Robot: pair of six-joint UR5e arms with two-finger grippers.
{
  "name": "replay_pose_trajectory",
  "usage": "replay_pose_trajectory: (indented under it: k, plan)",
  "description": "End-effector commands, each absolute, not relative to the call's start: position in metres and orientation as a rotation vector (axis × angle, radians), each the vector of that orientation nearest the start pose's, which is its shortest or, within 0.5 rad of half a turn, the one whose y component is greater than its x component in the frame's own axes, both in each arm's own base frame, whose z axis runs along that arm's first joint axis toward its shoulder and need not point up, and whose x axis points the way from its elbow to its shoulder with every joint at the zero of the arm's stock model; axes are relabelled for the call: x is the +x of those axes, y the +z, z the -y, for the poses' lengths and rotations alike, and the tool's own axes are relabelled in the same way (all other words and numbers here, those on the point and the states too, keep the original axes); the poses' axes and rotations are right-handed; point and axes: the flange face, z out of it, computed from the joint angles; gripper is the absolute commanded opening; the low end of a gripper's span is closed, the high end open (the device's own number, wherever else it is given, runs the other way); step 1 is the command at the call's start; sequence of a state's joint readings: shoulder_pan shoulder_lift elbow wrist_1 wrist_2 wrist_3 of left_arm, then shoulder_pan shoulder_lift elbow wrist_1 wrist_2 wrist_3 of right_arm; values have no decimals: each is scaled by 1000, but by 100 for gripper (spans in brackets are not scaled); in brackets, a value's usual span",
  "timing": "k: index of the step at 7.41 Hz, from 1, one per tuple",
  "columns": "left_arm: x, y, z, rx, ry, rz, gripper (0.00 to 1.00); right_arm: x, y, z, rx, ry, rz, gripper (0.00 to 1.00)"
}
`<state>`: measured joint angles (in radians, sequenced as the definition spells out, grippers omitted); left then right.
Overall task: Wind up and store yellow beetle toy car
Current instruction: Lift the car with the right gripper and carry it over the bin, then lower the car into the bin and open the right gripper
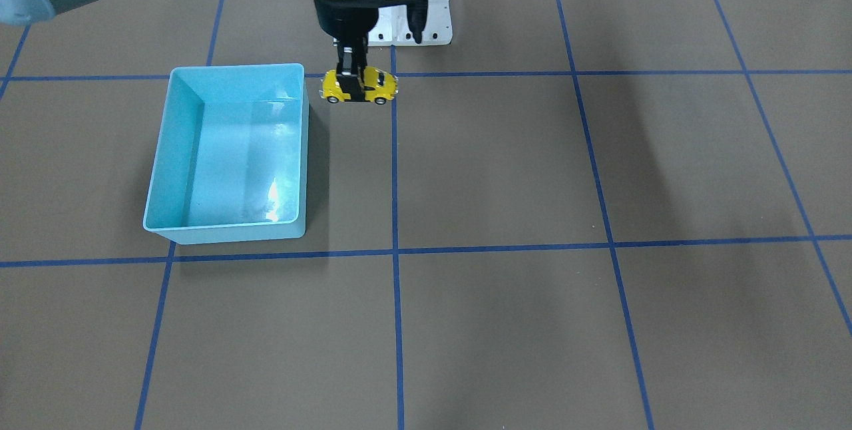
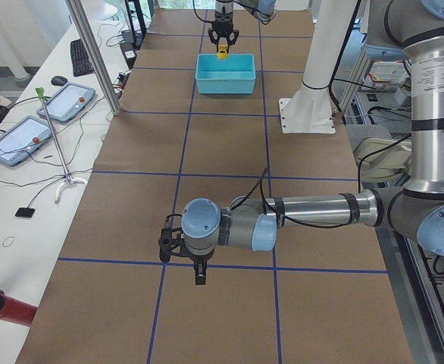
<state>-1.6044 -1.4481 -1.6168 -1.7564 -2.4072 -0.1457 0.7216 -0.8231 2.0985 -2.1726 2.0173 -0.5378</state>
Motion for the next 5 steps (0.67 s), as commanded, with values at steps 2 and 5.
replay_pose_trajectory:
  k: [2,5]
  plan:
    - [-74,671,442,54,-124,-840,100,-290,226,413,625,-1620,515,0]
    - [-74,671,442,54,-122,-840,100,-352,318,450,690,-1647,527,0]
